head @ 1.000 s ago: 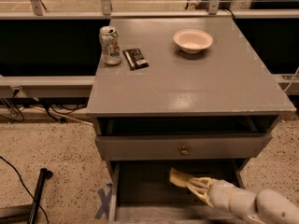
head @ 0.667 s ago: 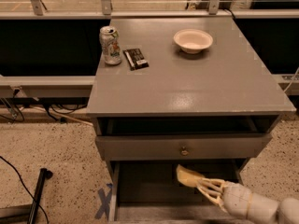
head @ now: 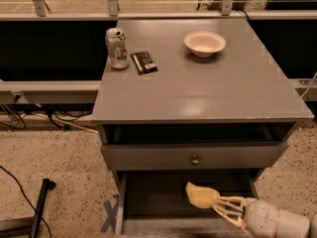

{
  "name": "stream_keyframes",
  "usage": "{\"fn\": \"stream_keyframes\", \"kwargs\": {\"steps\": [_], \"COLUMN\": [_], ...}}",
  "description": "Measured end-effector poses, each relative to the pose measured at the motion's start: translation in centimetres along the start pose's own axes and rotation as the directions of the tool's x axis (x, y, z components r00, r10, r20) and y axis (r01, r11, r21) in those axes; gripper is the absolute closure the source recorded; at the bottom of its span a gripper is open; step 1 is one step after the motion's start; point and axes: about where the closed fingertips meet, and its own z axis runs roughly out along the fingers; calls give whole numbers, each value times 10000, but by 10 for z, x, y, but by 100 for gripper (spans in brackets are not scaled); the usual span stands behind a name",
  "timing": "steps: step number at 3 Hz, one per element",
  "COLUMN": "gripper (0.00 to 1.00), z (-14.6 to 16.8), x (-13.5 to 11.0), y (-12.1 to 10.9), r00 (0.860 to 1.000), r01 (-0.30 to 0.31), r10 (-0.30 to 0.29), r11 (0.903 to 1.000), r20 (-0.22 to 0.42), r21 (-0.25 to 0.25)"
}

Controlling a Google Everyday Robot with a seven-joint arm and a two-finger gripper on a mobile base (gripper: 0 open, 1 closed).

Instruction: Pick sponge from middle drawer and place on counter

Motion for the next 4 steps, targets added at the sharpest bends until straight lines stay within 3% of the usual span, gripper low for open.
{"fn": "stream_keyframes", "kwargs": {"steps": [1,2,3,4], "gripper": [100,100,100,100], "z": [0,-21,-49,-68], "x": [0,-42,-99,-153], "y": [0,1,-6,-23], "r00": [10000,9882,9310,8356], "r01": [4,1530,3644,5470], "r10": [-4,-1529,-3644,-5470], "r11": [10000,9882,9312,8370], "r20": [5,100,-211,-503], "r21": [-2,-62,-36,-145]}}
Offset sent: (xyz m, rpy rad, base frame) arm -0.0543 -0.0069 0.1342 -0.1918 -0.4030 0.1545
